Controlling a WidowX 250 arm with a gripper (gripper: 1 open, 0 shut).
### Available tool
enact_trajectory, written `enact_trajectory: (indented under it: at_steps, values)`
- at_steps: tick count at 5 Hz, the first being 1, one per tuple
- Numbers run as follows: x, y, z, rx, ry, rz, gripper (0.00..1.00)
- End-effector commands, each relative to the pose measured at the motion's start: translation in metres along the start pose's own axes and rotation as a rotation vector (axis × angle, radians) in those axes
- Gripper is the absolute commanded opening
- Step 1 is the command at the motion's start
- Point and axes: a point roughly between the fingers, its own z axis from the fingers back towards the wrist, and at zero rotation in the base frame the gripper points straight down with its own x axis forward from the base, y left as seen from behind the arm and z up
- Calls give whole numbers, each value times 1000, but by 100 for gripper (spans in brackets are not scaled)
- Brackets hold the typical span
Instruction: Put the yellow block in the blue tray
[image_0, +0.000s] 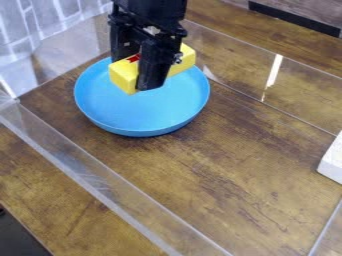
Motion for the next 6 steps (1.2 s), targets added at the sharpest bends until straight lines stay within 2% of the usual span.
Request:
enact_trajectory:
  at_steps: [1,2,3,4,5,6]
  values:
    - [5,-9,19,20,-66,-66,0]
    - [7,-12,22,19,-63,-54,100]
    - [14,-11,15,15,-57,-10,100]
    - [18,-12,6,13,-48,-16,100]
    - [15,-6,-11,23,-40,-81,100]
    - [13,-3,-38,46,-17,-195,100]
